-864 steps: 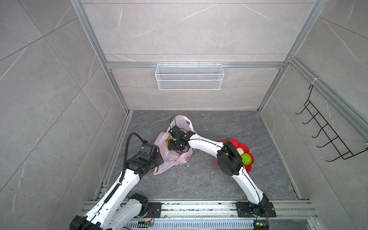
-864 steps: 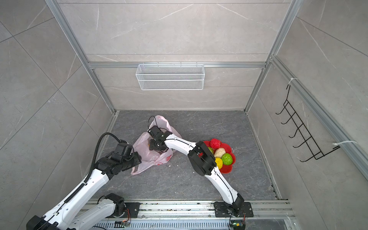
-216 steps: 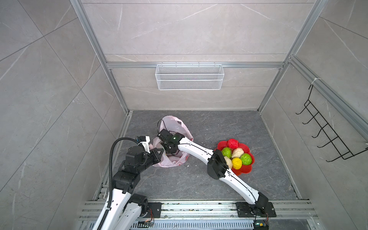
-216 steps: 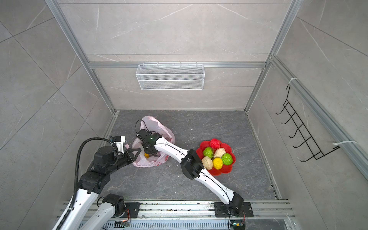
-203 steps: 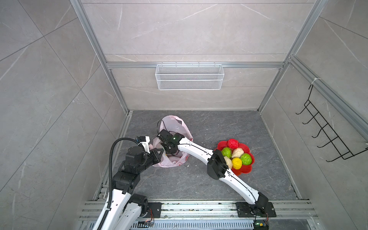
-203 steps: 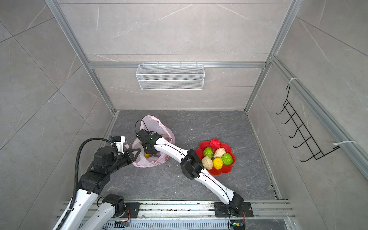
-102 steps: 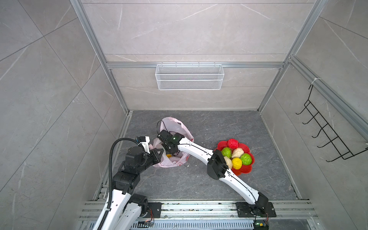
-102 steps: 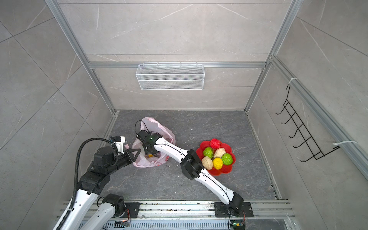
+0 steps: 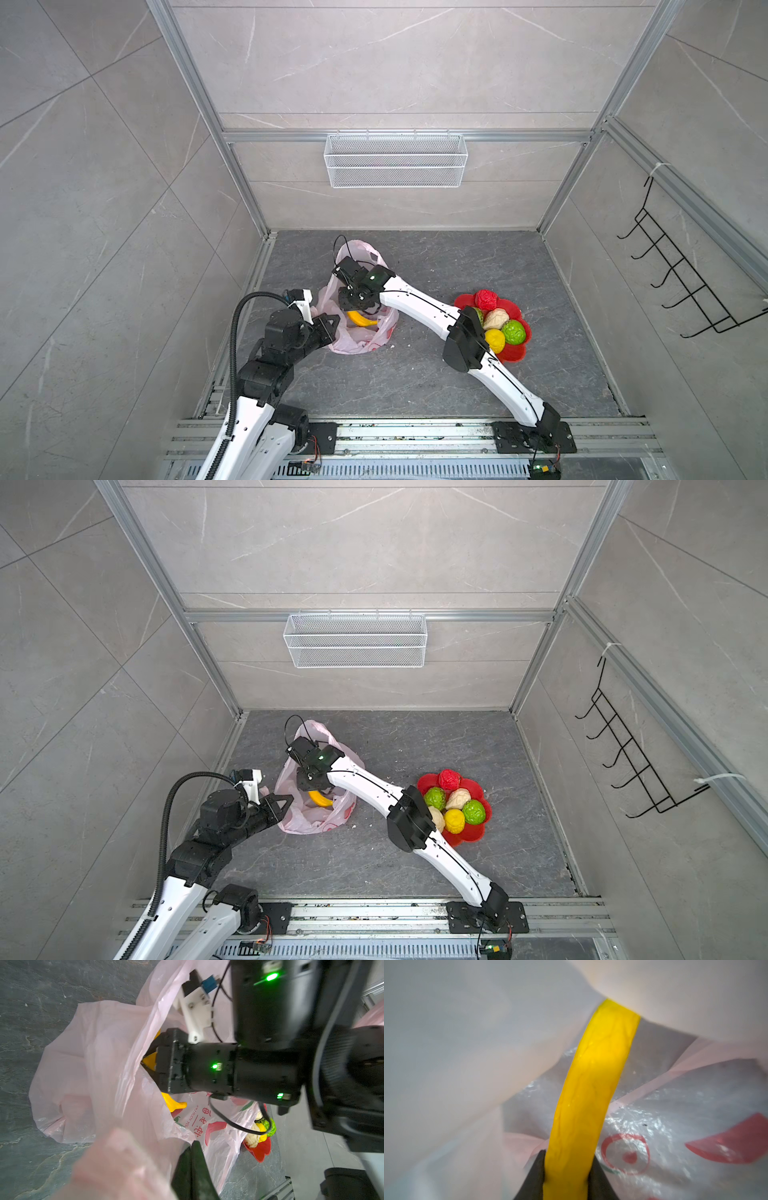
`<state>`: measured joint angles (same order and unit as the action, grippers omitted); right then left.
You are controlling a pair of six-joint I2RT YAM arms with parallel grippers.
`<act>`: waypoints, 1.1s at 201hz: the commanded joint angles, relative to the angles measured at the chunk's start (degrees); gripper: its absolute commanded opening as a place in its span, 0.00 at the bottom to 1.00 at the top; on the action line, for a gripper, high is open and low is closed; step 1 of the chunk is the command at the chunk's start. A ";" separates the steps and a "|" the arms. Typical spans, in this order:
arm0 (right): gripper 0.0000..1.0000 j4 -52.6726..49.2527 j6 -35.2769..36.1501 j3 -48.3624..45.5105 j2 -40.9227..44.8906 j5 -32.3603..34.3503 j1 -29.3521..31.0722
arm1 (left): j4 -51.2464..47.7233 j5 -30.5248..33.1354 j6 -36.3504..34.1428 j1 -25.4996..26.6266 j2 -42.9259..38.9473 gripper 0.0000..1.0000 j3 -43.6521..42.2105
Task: Take the fake fruits out of the plastic bag
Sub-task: 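Lift the yellow banana up out of the bag with the right gripper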
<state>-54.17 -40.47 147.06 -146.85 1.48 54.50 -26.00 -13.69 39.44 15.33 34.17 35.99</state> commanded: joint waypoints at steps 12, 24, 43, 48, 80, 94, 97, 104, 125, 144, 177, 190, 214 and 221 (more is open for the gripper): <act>0.18 1.00 1.31 -1.32 5.02 -0.55 -0.40 | -0.85 1.83 -1.01 -0.18 -0.97 0.00 0.00; 0.18 1.00 1.49 -1.40 5.68 -0.51 -0.50 | -0.85 2.19 -0.99 -0.13 -0.95 0.00 -0.12; 0.18 0.99 1.48 -1.46 6.63 -1.20 -1.03 | -0.89 2.40 -0.95 -0.13 -1.04 0.00 -0.26; 0.18 1.00 1.61 -1.52 6.74 -1.44 -1.10 | -0.88 2.49 -0.86 -0.14 -1.04 0.00 -0.28; 0.19 0.69 1.95 -1.50 7.73 -4.06 -2.05 | -0.58 4.24 -1.03 -0.13 -0.96 0.00 0.47; 0.19 0.09 2.34 -1.45 8.26 -5.11 -2.38 | -0.68 5.61 -1.34 -0.13 -0.45 0.00 1.21; 0.19 -0.07 2.40 -1.51 8.32 -5.47 -2.44 | -0.65 5.87 -1.38 -0.13 -0.31 0.00 1.24; 0.19 -0.34 2.71 -1.36 8.71 -6.28 -2.49 | -0.40 6.43 -1.43 -0.14 -0.01 0.00 1.25; 0.19 -1.30 3.51 -1.25 10.05 -8.50 -2.48 | 1.99 8.15 -1.00 -0.13 1.18 0.00 0.01; 0.19 -2.21 4.40 -1.25 11.35 -11.48 -2.49 | 5.03 10.31 -0.40 -0.14 2.57 0.00 -1.12; 0.20 -5.46 6.62 -1.69 13.15 -15.81 -2.42 | 11.20 14.90 0.37 -0.18 4.68 0.00 -1.68; 0.19 -7.17 7.95 -1.68 13.90 -16.89 -2.41 | 13.48 16.18 0.37 -0.13 5.43 0.00 -1.29; 0.19 -8.58 9.60 -3.24 16.04 -19.64 -2.37 | 17.61 17.54 0.46 -0.21 7.53 0.00 -0.11; 0.19 -8.50 9.89 -4.09 16.89 -20.53 -2.32 | 18.58 17.80 0.39 -0.13 8.31 0.00 0.37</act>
<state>-59.33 -33.54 145.12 -134.15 -14.74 51.79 -15.42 1.08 39.53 15.33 40.88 33.85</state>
